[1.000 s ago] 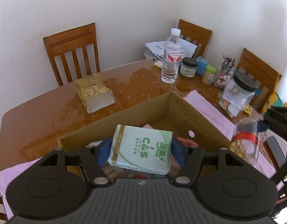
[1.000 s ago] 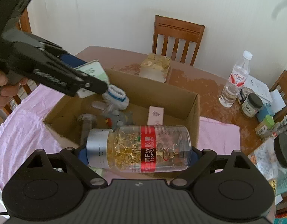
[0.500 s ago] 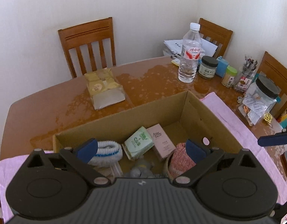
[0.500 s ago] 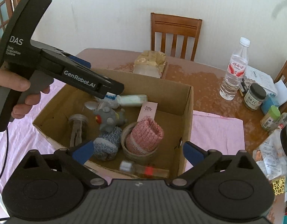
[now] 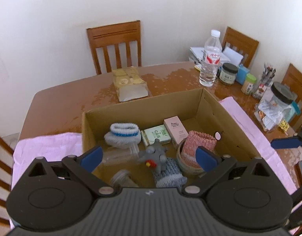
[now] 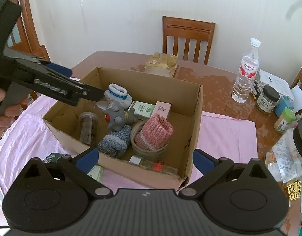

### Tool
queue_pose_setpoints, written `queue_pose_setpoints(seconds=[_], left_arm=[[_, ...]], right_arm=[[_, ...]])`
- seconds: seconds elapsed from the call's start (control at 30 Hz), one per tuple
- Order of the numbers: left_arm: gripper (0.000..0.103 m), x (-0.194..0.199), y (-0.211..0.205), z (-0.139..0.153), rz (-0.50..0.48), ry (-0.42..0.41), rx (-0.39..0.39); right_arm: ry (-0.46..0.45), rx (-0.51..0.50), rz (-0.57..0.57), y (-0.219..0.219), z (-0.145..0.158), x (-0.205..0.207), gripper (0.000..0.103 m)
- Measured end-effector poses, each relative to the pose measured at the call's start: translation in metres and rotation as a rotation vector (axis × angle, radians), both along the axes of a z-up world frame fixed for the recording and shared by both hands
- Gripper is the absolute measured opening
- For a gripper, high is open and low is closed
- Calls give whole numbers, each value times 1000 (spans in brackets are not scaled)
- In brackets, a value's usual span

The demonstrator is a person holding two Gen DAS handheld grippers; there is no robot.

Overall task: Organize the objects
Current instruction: 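Withdraw both tools from the box back over the table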

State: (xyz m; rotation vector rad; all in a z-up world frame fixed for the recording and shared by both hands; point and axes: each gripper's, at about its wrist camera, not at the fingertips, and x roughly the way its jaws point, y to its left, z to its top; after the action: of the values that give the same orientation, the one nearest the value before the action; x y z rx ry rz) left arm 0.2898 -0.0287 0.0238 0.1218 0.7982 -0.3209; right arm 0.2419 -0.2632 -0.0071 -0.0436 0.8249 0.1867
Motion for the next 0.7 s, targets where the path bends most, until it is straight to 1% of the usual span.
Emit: queue_pose_setpoints(seconds=[0.17,0.27,0.4,0.6,0.7], left_arm=[[101,-31,14,-7,44,-11,6],[101,-45,20,-16,58,18,-5],[101,-62,27,-30,76,31,-16],[101,-83,36,-52,101,60,-36],[101,-90,43,-63,116,80,-46]], right_arm=[[15,0,-11,8,-13,-17,103],[14,-4,-13,15,-21,-30,103],[23,7,-22,23,-35,-41,103],[69,66,-43,37,-67,-52,103],[89,73,-33,49,-78,-55,103]])
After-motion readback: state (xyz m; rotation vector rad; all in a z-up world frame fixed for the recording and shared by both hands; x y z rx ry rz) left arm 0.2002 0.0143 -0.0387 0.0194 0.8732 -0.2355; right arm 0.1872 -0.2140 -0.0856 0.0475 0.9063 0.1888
